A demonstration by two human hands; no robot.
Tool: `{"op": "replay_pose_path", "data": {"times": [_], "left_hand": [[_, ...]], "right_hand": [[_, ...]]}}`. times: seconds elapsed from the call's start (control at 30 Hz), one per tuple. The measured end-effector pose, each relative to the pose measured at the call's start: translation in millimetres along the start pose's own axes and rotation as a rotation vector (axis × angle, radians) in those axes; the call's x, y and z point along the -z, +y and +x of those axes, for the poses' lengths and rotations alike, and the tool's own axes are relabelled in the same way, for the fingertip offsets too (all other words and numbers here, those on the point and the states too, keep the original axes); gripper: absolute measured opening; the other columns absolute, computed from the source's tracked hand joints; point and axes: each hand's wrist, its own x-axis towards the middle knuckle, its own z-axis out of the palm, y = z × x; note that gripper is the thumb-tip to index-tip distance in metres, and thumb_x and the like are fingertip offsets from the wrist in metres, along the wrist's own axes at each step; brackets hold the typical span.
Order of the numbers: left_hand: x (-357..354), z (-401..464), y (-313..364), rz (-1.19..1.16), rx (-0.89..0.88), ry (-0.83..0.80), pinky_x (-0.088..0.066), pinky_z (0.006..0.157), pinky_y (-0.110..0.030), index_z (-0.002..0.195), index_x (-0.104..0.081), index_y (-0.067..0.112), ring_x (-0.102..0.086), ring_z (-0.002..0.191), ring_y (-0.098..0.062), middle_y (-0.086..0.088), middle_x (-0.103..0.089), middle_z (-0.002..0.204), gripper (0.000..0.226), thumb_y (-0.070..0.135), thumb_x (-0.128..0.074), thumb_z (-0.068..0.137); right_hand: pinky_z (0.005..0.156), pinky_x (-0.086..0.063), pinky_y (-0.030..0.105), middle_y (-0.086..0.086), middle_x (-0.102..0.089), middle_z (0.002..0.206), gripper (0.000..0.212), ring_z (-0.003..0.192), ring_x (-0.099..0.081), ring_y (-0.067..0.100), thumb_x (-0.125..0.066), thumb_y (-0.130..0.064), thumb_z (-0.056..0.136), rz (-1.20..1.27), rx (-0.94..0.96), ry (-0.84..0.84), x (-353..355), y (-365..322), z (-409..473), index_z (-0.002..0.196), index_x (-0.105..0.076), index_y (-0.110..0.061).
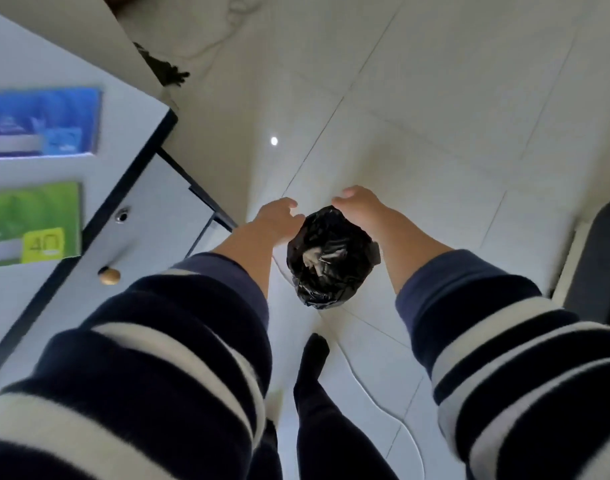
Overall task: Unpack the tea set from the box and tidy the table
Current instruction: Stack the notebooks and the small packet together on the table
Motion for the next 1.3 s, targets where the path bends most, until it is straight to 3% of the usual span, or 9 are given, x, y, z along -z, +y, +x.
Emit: {"op": "replay_pose_path", "data": {"times": [0.1,0.3,0.47,0.63,0.73,0.87,0.97,1.17,1.3], "left_hand": [[64.1,-32.5,10.0,-0.108,-0.022,0.114,-0.032,0.112,-0.032,0.143,-0.04,0.014,-0.042,0.135,-0.024,-0.008,-0.043,0.148,0.045,0.023,-0.044,0.099],[162.5,-105.6,-33.0,-0.23,-0.019,0.393,-0.043,0.099,-0.028,0.136,-0.051,0.017,-0.052,0.123,-0.022,-0.002,-0.058,0.135,0.042,0.021,-0.049,0.094],[219.1,-153.6,-125.2,-0.309,0.173,0.682,-0.044,0.1,-0.033,0.131,-0.058,0.018,-0.056,0.119,-0.032,-0.012,-0.059,0.133,0.039,0.014,-0.045,0.094],[243.5,-195.5,-237.6,-0.418,0.358,0.818,-0.042,0.104,-0.035,0.132,-0.056,0.017,-0.052,0.123,-0.031,-0.009,-0.056,0.135,0.042,0.011,-0.047,0.091],[245.1,-208.5,-293.4,-0.357,0.478,0.827,-0.037,0.108,-0.041,0.135,-0.051,0.02,-0.041,0.13,-0.032,-0.01,-0.048,0.14,0.041,0.019,-0.049,0.094],[234.2,-218.0,-335.9,-0.294,0.581,0.75,-0.037,0.103,-0.044,0.145,-0.033,0.022,-0.032,0.135,-0.03,-0.006,-0.038,0.148,0.06,0.042,-0.054,0.093],[230.2,-217.1,-345.7,-0.252,0.612,0.747,-0.04,0.098,-0.043,0.144,-0.033,0.018,-0.032,0.134,-0.028,-0.006,-0.038,0.144,0.066,0.044,-0.06,0.089],[239.5,-215.2,-357.8,-0.487,0.593,0.608,-0.047,0.088,-0.038,0.12,-0.051,0.012,-0.057,0.11,-0.029,-0.007,-0.061,0.117,0.055,0.045,-0.071,0.08],[243.5,-220.2,-371.8,-0.845,0.386,0.581,-0.047,0.085,-0.035,0.107,-0.062,0.012,-0.058,0.091,-0.024,-0.008,-0.065,0.104,0.035,0.039,-0.068,0.085]], "right_hand": [[0.107,-0.034,0.031,0.009,-0.038,0.151,0.052,0.134,-0.042,0.027,-0.045,-0.025,0.098,-0.07,0.113,0.028,16.4,-65.4,-25.3,0.145,-0.035,-0.006],[0.102,-0.04,0.033,0.01,-0.046,0.144,0.049,0.127,-0.049,0.028,-0.047,-0.025,0.096,-0.159,0.362,0.025,-20.1,-185.2,-73.2,0.141,-0.04,-0.007],[0.099,-0.043,0.033,0.012,-0.055,0.136,0.043,0.121,-0.055,0.03,-0.05,-0.023,0.094,-0.26,0.524,-0.035,-99.2,-258.7,-104.8,0.135,-0.049,-0.01],[0.095,-0.043,0.029,0.01,-0.054,0.137,0.042,0.122,-0.054,0.028,-0.053,-0.022,0.091,-0.425,0.649,-0.142,-183.9,-311.3,-127.0,0.132,-0.051,-0.015],[0.086,-0.047,0.029,0.005,-0.057,0.133,0.045,0.108,-0.059,0.023,-0.056,-0.026,0.089,-0.539,0.706,-0.163,-231.4,-331.2,-129.6,0.133,-0.049,-0.023],[0.099,-0.043,0.043,0.005,-0.044,0.138,0.061,0.128,-0.041,0.03,-0.065,-0.039,0.084,-0.852,0.734,-0.05,-283.0,-339.0,-130.4,0.137,-0.039,-0.026],[0.103,-0.037,0.045,0.008,-0.032,0.146,0.085,0.136,-0.028,0.032,-0.075,-0.038,0.075,-0.905,0.67,0.006,-298.0,-347.0,-129.5,0.144,-0.028,-0.021],[0.11,-0.034,0.044,0.015,-0.026,0.152,0.106,0.141,-0.025,0.034,-0.082,-0.044,0.067,-0.995,0.453,-0.041,-298.3,-364.7,-126.8,0.146,-0.021,-0.01],[0.113,-0.031,0.043,0.013,-0.025,0.154,0.109,0.141,-0.026,0.033,-0.085,-0.029,0.067,-0.843,0.504,-0.085,-298.0,-365.1,-129.5,0.149,-0.015,-0.008]]}}
